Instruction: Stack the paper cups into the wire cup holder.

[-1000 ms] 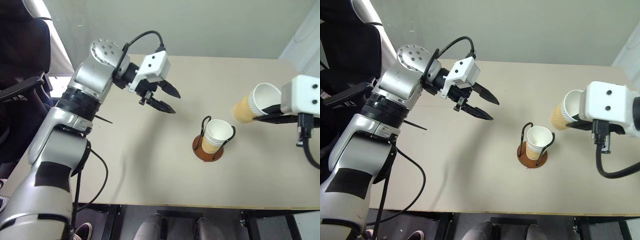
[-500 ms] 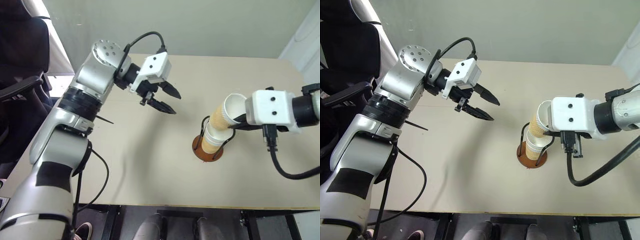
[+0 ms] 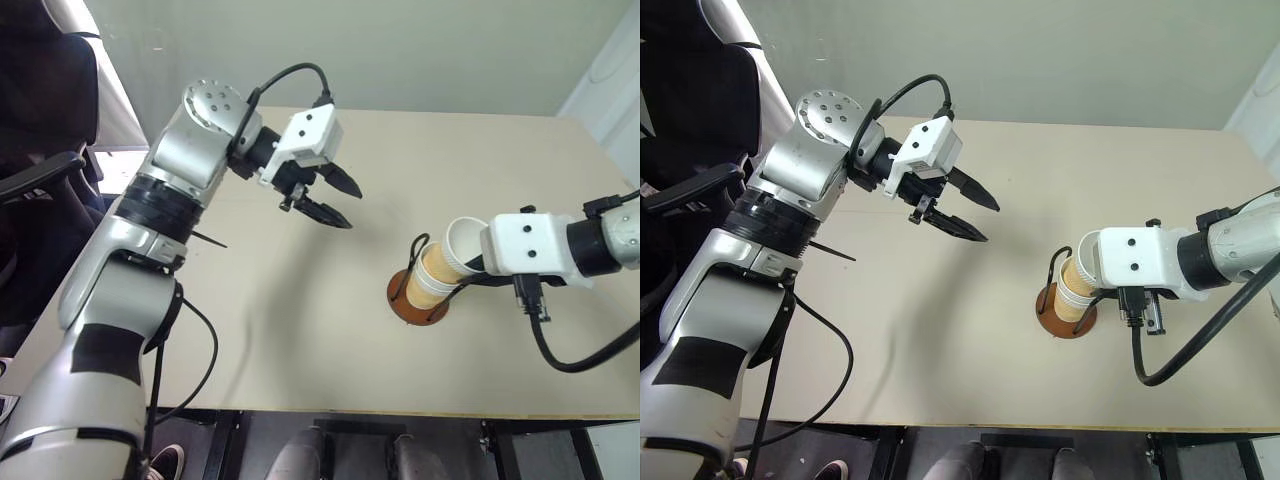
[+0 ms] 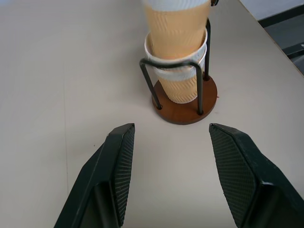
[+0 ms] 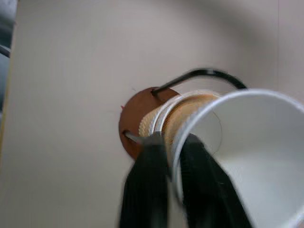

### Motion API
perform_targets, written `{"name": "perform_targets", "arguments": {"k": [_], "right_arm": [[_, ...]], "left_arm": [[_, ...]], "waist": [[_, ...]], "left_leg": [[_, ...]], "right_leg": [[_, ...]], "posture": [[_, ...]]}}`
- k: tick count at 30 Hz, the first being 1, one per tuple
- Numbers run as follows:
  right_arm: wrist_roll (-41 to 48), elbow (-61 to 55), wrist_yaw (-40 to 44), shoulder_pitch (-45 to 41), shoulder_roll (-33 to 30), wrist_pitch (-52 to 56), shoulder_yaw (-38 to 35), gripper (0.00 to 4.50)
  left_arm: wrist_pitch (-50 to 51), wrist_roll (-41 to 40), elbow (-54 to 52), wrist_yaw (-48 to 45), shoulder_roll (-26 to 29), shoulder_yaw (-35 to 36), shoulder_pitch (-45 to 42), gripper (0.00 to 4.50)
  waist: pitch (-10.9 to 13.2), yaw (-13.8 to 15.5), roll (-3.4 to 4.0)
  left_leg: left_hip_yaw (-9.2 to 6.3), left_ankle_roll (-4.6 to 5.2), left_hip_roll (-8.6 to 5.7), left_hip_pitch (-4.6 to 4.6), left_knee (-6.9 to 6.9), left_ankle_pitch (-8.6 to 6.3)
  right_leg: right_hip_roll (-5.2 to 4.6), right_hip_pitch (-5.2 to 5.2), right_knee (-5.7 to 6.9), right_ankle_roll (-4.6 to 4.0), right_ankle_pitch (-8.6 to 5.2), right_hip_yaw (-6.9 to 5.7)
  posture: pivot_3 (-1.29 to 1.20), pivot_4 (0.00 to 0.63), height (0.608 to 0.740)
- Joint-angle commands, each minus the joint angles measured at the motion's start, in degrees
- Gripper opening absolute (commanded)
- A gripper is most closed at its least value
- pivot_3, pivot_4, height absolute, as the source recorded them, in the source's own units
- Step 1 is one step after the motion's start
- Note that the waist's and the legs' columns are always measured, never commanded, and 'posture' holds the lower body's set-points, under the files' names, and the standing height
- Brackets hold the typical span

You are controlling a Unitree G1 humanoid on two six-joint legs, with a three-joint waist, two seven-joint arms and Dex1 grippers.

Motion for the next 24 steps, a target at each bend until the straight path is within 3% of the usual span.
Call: {"name": "perform_targets", "arguments": {"k": [1, 9, 13, 19, 24], "right_arm": [[-1.58, 0.17, -0.28, -1.6, 1.24, -0.36, 0.38, 1.63], [1.45, 3.73, -5.37, -9.05, 10.75, 6.18, -2.26, 4.36], [4.65, 6.68, -12.5, -10.65, 16.21, 12.92, -9.43, 4.36], [7.49, 9.25, -25.15, -4.78, 25.65, 18.74, -21.66, 4.36], [3.48, 14.61, -33.64, 2.68, 29.69, 16.21, -24.68, 4.36]], "left_arm": [[0.22, 0.08, -2.28, -1.81, 0.48, 1.78, -0.21, 2.68], [1.31, 0.89, -4.09, -1.74, 0.88, 3.1, 1.42, 2.68], [4.99, 0.66, -6.84, -0.37, 1.68, 6.85, 4.04, 2.68], [14.89, -2.77, -19.58, 3.76, 3.63, 12.76, 14.56, 2.68], [22.69, -5.1, -26.58, 13.56, 1.72, 18.54, 22.0, 2.68]], "waist": [[0.0, -0.01, 0.0], [0.0, -0.27, 0.0], [0.0, -0.24, 0.0], [-0.01, -0.19, -0.01], [-0.02, 0.05, -0.02]], "left_leg": [[0.01, 0.0, 0.03, 0.0, 0.01, 0.0], [0.05, 0.02, 0.02, 0.01, 0.0, 0.01], [0.02, 0.05, -0.01, -0.01, 0.02, 0.03], [-0.01, 0.03, -0.02, 0.03, 0.01, 0.04], [-0.04, 0.02, -0.02, 0.09, 0.11, 0.06]], "right_leg": [[-0.02, -0.01, 0.01, 0.0, 0.0, 0.01], [0.01, -0.05, 0.03, 0.0, 0.0, 0.03], [0.01, -0.07, 0.04, -0.01, 0.01, 0.04], [0.05, -0.05, -0.01, -0.05, -0.03, 0.03], [0.05, 0.06, 0.03, -0.04, -0.02, 0.0]], "posture": [[0.0, 0.15, 0.74], [0.0, 0.15, 0.74], [0.0, 0.15, 0.74], [0.0, 0.15, 0.74], [0.0, 0.15, 0.74]]}}
